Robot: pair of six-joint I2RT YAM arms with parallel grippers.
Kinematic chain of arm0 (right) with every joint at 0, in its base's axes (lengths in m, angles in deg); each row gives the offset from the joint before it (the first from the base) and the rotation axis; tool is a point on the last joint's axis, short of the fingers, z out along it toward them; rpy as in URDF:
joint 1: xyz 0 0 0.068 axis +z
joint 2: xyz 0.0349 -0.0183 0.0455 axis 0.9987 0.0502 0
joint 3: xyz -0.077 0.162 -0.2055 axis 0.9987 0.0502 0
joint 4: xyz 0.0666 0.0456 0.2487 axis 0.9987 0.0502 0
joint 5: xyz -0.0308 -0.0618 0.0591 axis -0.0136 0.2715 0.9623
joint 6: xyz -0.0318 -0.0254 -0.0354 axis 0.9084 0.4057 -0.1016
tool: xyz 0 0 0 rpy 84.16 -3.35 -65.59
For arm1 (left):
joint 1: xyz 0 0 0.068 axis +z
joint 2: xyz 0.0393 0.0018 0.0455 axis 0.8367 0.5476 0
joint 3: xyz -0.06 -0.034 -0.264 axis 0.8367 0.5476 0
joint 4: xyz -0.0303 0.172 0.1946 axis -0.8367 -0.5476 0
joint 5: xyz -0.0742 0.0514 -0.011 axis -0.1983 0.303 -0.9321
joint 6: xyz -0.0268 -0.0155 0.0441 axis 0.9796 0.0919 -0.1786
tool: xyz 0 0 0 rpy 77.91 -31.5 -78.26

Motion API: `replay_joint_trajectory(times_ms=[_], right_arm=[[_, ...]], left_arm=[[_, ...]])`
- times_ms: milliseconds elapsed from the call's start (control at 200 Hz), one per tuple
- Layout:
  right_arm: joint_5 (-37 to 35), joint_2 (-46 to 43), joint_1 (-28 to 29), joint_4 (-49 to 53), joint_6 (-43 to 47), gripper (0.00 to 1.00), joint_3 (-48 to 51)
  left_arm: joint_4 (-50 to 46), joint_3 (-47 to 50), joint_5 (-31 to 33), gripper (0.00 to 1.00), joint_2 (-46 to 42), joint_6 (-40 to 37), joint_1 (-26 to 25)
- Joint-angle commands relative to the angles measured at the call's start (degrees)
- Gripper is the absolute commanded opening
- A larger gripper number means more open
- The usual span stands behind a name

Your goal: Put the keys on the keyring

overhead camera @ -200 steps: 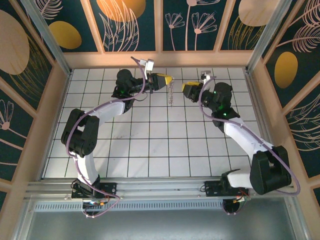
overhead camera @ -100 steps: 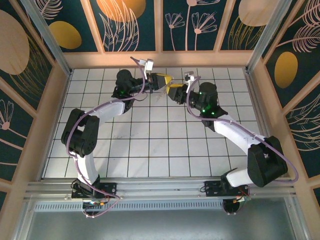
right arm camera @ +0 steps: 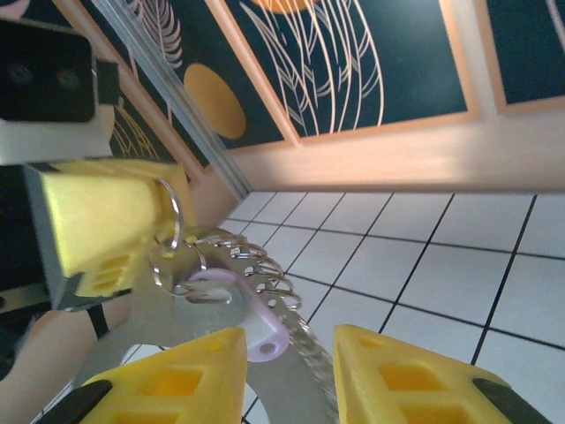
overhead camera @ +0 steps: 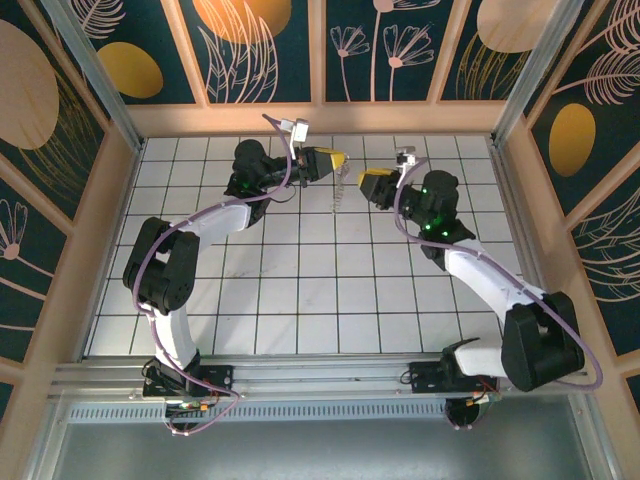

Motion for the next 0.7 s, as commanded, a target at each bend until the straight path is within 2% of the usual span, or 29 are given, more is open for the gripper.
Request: replay_joint_trajectory(times_ms=[0,195,450,696], right_arm=[[1.3,-3.2,-1.7,-0.6,0.5,0.32,1.3],[4.4,-2.8,-4.2,-3.4,-3.4,0.35,-0.5],[11.1,3.5,-4.7,-13.0,-16.2,0.44,-4.5],[14.3,8.5,-4.7,-21.0,-25.4,0.44,-5.9]], left_arm=[[3.6,-0.5,-0.7,0.0,0.6,0.7,-0.2],[3.6,-0.2,-1.3,0.0,0.4,0.6,-0.2],[4.1,0.5,-1.3,0.0,0.5,1.0,-0.2],[5.1,0.3,-1.4,0.0,0.9,2.1,-0.3]])
